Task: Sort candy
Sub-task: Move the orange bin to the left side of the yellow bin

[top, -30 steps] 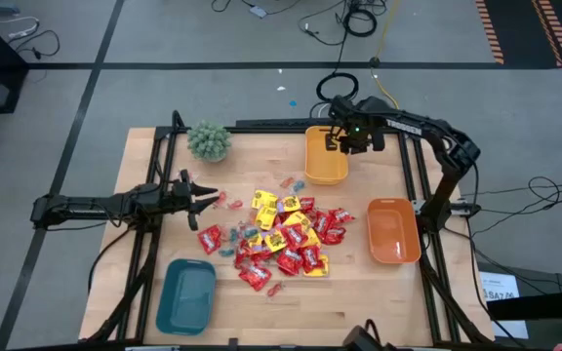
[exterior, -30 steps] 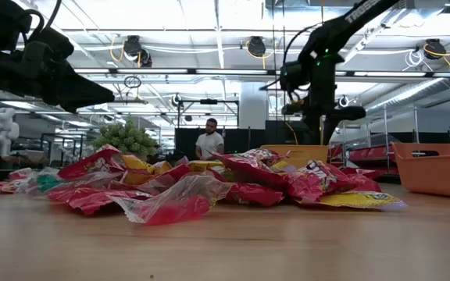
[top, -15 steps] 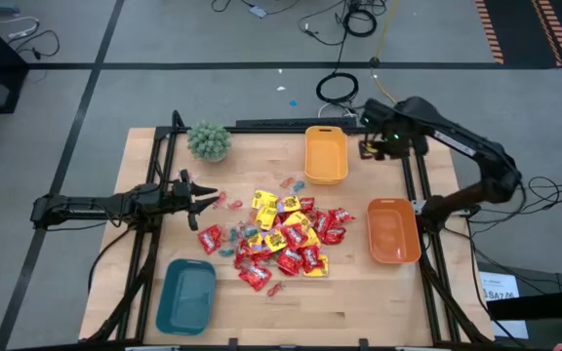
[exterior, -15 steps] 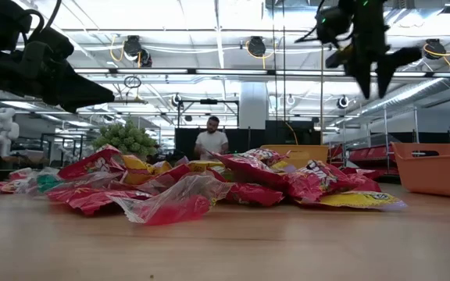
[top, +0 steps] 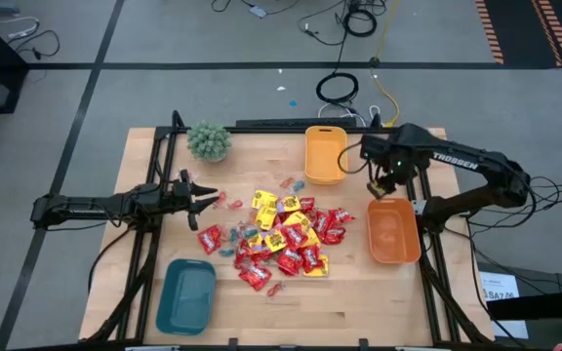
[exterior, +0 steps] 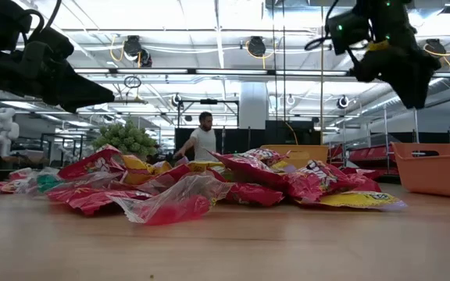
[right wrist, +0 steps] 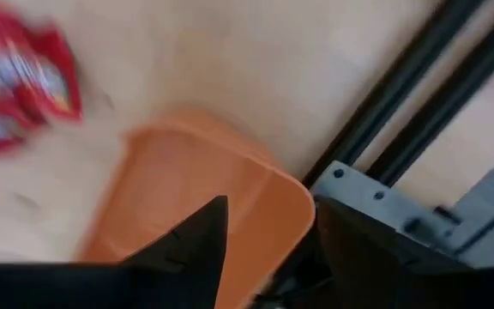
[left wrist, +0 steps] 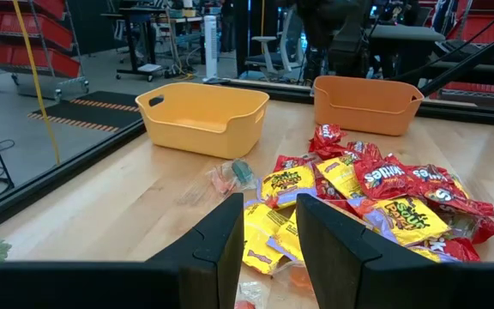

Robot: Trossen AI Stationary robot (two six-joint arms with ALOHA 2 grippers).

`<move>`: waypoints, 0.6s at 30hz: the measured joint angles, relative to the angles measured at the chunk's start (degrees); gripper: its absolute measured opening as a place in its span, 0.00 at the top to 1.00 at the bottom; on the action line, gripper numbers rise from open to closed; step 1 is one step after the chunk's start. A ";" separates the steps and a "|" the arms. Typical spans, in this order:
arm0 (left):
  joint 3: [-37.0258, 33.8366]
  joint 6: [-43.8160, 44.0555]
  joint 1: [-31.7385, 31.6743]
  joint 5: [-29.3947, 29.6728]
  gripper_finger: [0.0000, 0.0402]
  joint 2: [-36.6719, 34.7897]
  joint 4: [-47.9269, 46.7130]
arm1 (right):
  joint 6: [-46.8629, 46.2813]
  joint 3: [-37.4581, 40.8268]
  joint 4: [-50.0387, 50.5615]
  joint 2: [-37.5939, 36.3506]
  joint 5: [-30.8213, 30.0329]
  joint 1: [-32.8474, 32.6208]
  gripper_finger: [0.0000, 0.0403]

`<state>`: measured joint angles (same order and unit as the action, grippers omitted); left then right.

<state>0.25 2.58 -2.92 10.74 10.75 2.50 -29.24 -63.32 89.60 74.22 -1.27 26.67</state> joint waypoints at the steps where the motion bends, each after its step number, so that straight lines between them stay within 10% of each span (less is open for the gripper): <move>1: 0.02 0.01 0.00 0.00 0.71 -0.01 -0.02 | 2.84 1.19 -0.53 0.02 0.02 -0.38 0.57; 18: 0.01 0.01 0.00 0.00 0.71 0.00 -0.02 | 26.09 12.59 -18.35 0.04 2.30 -5.66 0.57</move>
<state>0.26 2.59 -2.92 10.74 10.75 2.48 -3.16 -50.73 71.25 74.26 1.03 21.01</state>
